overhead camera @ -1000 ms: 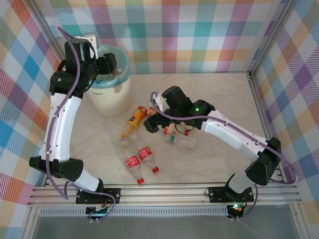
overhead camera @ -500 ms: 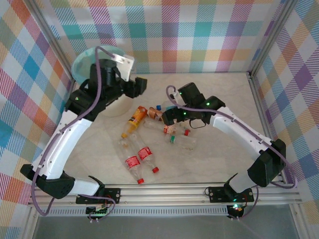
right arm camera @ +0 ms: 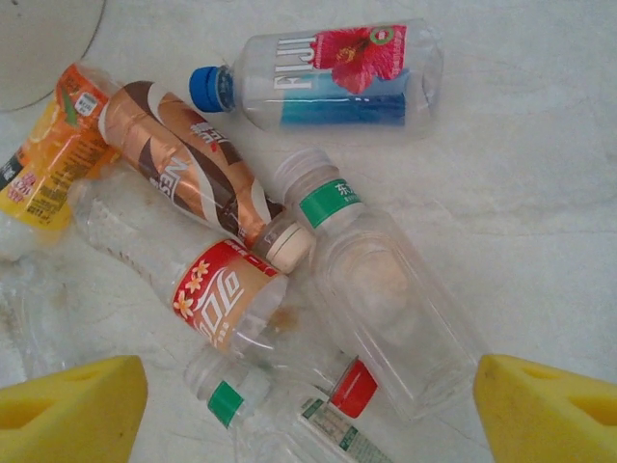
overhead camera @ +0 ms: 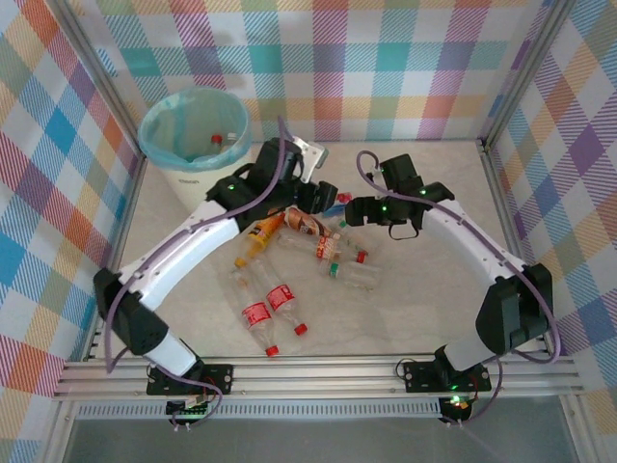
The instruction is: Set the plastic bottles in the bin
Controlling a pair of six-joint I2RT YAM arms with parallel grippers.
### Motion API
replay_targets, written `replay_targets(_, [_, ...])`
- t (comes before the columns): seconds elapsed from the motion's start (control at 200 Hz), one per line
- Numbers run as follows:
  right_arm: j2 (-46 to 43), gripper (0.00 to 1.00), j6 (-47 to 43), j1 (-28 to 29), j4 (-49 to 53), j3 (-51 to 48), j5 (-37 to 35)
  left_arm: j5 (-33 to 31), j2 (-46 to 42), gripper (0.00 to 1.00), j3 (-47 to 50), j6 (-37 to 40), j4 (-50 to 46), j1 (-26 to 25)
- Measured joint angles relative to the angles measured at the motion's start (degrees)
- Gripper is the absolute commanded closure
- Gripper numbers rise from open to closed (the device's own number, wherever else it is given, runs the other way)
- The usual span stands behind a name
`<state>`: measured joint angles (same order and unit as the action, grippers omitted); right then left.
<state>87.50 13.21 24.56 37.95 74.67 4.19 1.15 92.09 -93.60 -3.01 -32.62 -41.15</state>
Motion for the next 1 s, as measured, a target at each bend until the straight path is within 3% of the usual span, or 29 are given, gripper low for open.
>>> replay_targets(0.24, [4.04, 0.26, -1.99, 1.03, -0.83, -1.11, 5.73, -4.33, 4.15, 0.32, -0.44, -5.27, -1.79, 0.02])
replay_targets(0.37, [5.31, 0.26, -2.97, 5.22, -1.03, -1.46, 6.95, -8.35, 2.99, 0.32, -0.04, -7.17, -2.05, 0.44])
replay_targets(0.74, [5.99, 0.19, 4.52, 23.98, -4.11, -3.19, 7.04, -21.75, -12.94, 0.32, 9.20, -9.77, -3.43, 4.33])
replay_targets(1.0, [12.37, 0.14, 8.02, 31.32, -5.42, -0.90, 6.45, -29.64, -20.98, 0.32, 13.57, -9.57, -3.26, 8.57])
